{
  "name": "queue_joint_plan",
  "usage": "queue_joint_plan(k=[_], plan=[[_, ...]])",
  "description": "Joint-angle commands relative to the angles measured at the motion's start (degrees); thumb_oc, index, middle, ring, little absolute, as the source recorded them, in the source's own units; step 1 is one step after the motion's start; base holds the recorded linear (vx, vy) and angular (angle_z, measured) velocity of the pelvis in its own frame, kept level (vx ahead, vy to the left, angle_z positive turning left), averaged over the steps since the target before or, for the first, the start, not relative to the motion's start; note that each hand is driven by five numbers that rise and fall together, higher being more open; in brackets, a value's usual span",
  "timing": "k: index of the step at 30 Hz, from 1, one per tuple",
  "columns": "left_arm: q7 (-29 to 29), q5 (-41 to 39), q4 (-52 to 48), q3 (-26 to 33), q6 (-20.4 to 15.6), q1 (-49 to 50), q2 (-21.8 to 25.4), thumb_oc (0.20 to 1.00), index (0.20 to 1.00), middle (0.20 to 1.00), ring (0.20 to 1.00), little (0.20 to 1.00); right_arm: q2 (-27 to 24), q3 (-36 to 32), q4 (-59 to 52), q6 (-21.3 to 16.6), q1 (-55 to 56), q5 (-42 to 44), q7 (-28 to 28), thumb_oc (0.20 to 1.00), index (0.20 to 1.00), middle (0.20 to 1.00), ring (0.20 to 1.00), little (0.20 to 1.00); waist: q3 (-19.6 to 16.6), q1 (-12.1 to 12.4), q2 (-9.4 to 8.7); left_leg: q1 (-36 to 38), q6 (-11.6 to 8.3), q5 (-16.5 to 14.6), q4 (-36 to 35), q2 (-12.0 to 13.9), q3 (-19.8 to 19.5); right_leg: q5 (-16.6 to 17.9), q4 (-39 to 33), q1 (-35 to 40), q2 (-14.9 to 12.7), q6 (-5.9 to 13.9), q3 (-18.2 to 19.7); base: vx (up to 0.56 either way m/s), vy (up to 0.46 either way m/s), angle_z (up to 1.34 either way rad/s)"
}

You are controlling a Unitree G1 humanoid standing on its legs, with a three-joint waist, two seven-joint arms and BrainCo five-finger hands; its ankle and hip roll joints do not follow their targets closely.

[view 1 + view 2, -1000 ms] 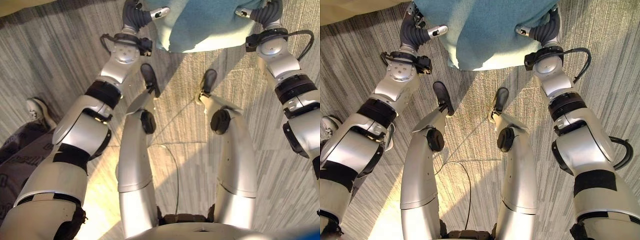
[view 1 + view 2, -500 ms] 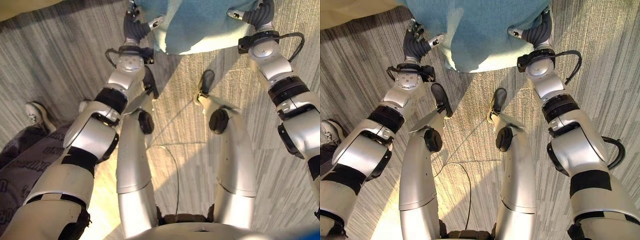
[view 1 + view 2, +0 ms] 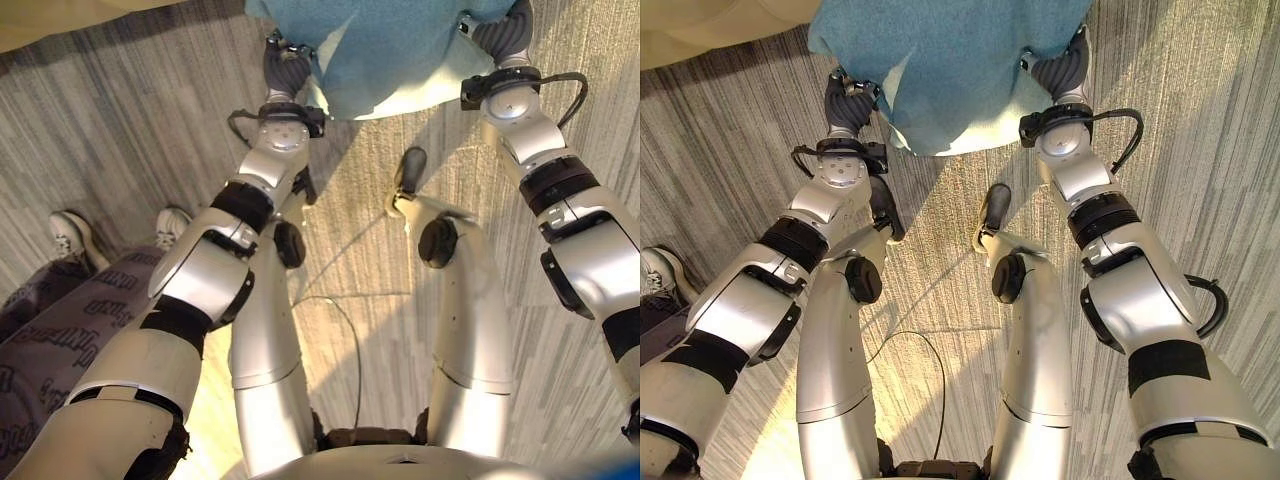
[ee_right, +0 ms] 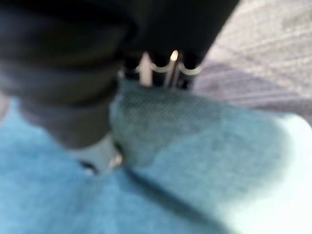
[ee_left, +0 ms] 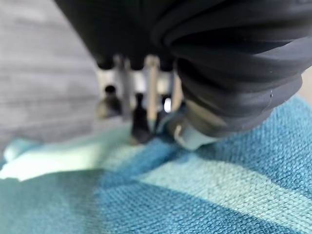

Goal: Pick up all the scattered cushions and arrange them neatly on the sofa.

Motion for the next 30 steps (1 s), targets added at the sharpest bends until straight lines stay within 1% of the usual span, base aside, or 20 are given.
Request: queue_joint_plan(k=[1,5,7,8,9,10,11,13,14,15,16,20,23,24,25,26,27,28,29,30], plan=[[-1.72,1.25,-5.74,-1.67,-2.81,3.07,-5.98,0.2,0.2,0.2,0.2,0.2,7.58,2.59,-13.12,-9.29,-3.61,-1.2,2.56,0.2,0.2,0.2,0.2,0.2,-1.47,-0.8,2.29,-0.31,-5.71,1.46,-0.09,5.72,-12.02,4.13,-2.58,-1.34,1.65,11.92,5.87,0.0,0.0,0.0],[-2.3,0.51,-7.57,-1.2,-3.49,4.11,-6.71,0.2,0.2,0.2,0.2,0.2,8.67,1.32,-15.31,-9.94,-1.78,-1.8,2.58,0.2,0.2,0.2,0.2,0.2,-3.56,-1.33,1.72,-0.41,-5.81,1.31,-1.12,5.7,-11.15,4.62,-3.65,-1.34,2.13,11.81,5.63,-0.01,0.006,0.0],[-2.98,0.3,-9.94,-0.73,-4.03,5.17,-6.91,0.2,0.2,0.2,0.2,0.2,9.38,0.56,-18.22,-10.41,-0.13,-2.64,2.74,0.2,0.2,0.2,0.2,0.2,-6.98,-1.55,1.3,-0.3,-5.9,1.4,-4.53,5.54,-9.72,5.16,-6.65,-1.34,2.37,12.18,5.52,-0.06,0.056,-0.01],[-3.43,0.4,-11.83,-0.31,-4.42,5.85,-6.88,0.2,0.2,0.2,0.2,0.2,9.41,0.32,-20.49,-10.26,1.06,-4.02,2.84,0.2,0.2,0.2,0.2,0.2,-9.58,-1.87,1.1,0.04,-5.91,1.48,-7.24,5.79,-8.51,5.28,-8.58,-1.32,2.39,12.51,5.33,-0.07,0.052,0.04],[-3.8,0.54,-12.9,-0.23,-4.57,6.61,-6.77,0.2,0.2,0.2,0.2,0.2,9.28,-0.02,-21.81,-10.18,2.1,-4.88,2.91,0.2,0.2,0.2,0.2,0.2,-11.06,-2.06,0.83,0.52,-5.92,1.76,-8.85,5.82,-7.79,5.52,-9.35,-1.27,2.4,12.63,5.26,-0.05,0.034,0.05],[-3.79,0.57,-13.06,-0.28,-4.52,6.92,-6.76,0.2,0.2,0.2,0.2,0.2,9.31,-0.09,-22.07,-10.05,2.46,-5.0,2.87,0.2,0.2,0.2,0.2,0.2,-11.37,-2.09,0.7,0.69,-5.88,1.93,-9.21,5.77,-7.58,5.61,-9.55,-1.27,2.37,12.65,5.37,-0.06,0.059,0.06],[-4.51,0.56,-15.29,0.35,-4.89,8.52,-6.57,0.2,0.2,0.2,0.2,0.2,9.11,-0.65,-24.75,-9.97,4.41,-6.39,3.07,0.2,0.2,0.2,0.2,0.2,-12.79,-2.32,0.85,3.86,-5.99,1.91,-11.63,6.13,-6.43,5.84,-12.02,1.68,2.33,13.0,4.72,-0.06,0.082,-0.04],[-5.44,1.03,-18.93,1.01,-5.19,11.95,-5.88,0.2,0.2,0.2,0.2,0.2,8.03,-1.46,-29.84,-9.32,8.33,-9.27,3.42,0.2,0.2,0.2,0.2,0.2,-13.56,-2.72,0.87,10.8,-6.26,2.12,-15.87,6.4,-4.59,6.64,-16.82,8.75,2.22,13.22,4.14,-0.09,0.136,-0.06],[-5.68,1.53,-20.62,1.19,-5.31,13.14,-5.62,0.2,0.2,0.2,0.2,0.2,8.03,-1.93,-31.42,-9.19,10.03,-10.29,3.39,0.2,0.2,0.2,0.2,0.2,-13.33,-2.88,0.81,13.96,-6.37,2.34,-17.8,6.49,-4.03,6.98,-18.67,11.78,2.18,13.32,4.05,-0.06,0.101,-0.03],[-5.68,1.53,-20.62,1.19,-5.31,13.14,-5.62,0.2,0.2,0.2,0.2,0.2,8.03,-1.93,-31.42,-9.19,10.03,-10.29,3.39,0.2,0.2,0.2,0.2,0.2,-13.33,-2.88,0.81,13.96,-6.37,2.34,-17.8,6.49,-4.03,6.98,-18.67,11.78,2.18,13.32,4.05,-0.07,0.134,-0.04],[-6.44,2.77,-25.28,2.3,-6.05,17.35,-4.42,0.2,0.2,0.2,0.2,0.2,7.2,-3.48,-35.63,-9.18,14.25,-12.38,4.11,0.2,0.2,0.2,0.2,0.2,-13.92,-3.17,0.68,21.19,-6.69,2.44,-21.07,6.46,-2.56,7.72,-22.69,19.09,1.27,13.59,3.6,-0.06,0.13,-0.05],[-7.46,4.87,-29.33,3.79,-6.52,22.81,-2.87,0.2,0.2,0.2,0.2,0.2,5.07,-3.84,-38.09,-7.73,18.08,-17.08,4.77,0.2,0.2,0.2,0.2,0.2,-14.01,-2.88,0.15,31.54,-7.1,3.07,-26.08,6.0,-0.77,8.65,-27.45,29.07,-0.68,14.3,2.64,-0.04,0.098,0.11],[-7.46,4.87,-29.33,3.79,-6.52,22.81,-2.87,0.2,0.2,0.2,0.2,0.2,5.07,-3.84,-38.09,-7.73,18.08,-17.08,4.77,0.2,0.2,0.2,0.2,0.2,-14.0,-2.88,0.14,31.55,-7.1,3.07,-26.08,6.0,-0.76,8.65,-27.45,29.08,-0.68,14.3,2.64,0.0,0.012,0.13],[-7.74,5.49,-29.92,4.2,-6.67,23.77,-2.35,0.2,0.2,0.2,0.2,0.2,4.86,-4.16,-38.1,-7.65,19.01,-17.41,5.09,0.2,0.2,0.2,0.2,0.2,-14.6,-2.82,-0.06,33.38,-7.24,3.17,-27.06,5.66,-0.51,8.74,-28.72,31.11,-1.01,14.45,2.35,0.06,0.104,0.12],[-8.08,6.12,-30.95,5.56,-7.18,27.55,-2.04,0.2,0.2,0.2,0.2,0.2,5.15,-5.25,-38.25,-7.39,22.57,-17.29,5.76,0.2,0.2,0.2,0.2,0.2,-15.02,-2.54,-0.7,42.08,-7.35,3.47,-30.99,4.51,0.75,9.35,-32.9,39.56,-1.62,14.98,1.29,0.09,0.195,0.16],[-9.38,6.37,-32.69,7.04,-7.34,32.83,-2.07,0.2,0.2,0.2,0.2,0.2,5.86,-6.78,-39.58,-7.25,28.5,-16.82,7.61,0.2,0.2,0.2,0.2,0.2,-14.92,-1.96,-1.71,53.12,-6.91,6.27,-36.79,2.56,2.43,12.75,-40.09,51.49,-2.28,15.24,-1.0,0.07,0.183,0.16],[-9.38,6.37,-32.7,7.04,-7.34,32.83,-2.07,0.2,0.2,0.2,0.2,0.2,5.86,-6.78,-39.59,-7.25,28.5,-16.82,7.61,0.2,0.2,0.2,0.2,0.2,-14.83,-1.95,-1.72,53.25,-6.92,6.29,-36.85,2.56,2.46,12.76,-40.12,51.59,-2.27,15.24,-0.99,0.16,0.168,0.29],[-10.4,6.72,-33.21,8.22,-7.24,36.96,-2.08,0.2,0.2,0.2,0.2,0.2,6.47,-7.54,-40.15,-7.07,33.37,-16.37,9.31,0.2,0.2,0.2,0.2,0.2,-15.97,-1.69,-2.17,60.6,-7.06,6.59,-39.96,1.4,3.41,13.62,-44.53,59.94,-2.46,15.96,-2.33,0.14,0.077,0.29],[-10.4,6.73,-33.26,8.22,-7.22,37.03,-2.07,0.2,0.2,0.2,0.2,0.2,6.48,-7.54,-40.19,-7.06,33.43,-16.38,9.32,0.2,0.2,0.2,0.2,0.2,-15.72,-1.66,-2.19,61.05,-7.07,6.66,-40.18,1.38,3.47,13.68,-44.7,60.34,-2.43,15.98,-2.33,0.19,0.098,0.28],[-10.76,6.7,-33.46,8.78,-7.14,38.54,-2.0,0.2,0.2,0.2,0.2,0.2,6.72,-7.94,-40.58,-6.95,35.15,-16.12,10.04,0.2,0.2,0.2,0.2,0.2,-16.29,-1.65,-2.46,63.35,-7.15,6.69,-41.02,1.23,3.71,14.04,-46.17,63.05,-2.34,16.28,-2.66,0.14,0.093,0.12]])
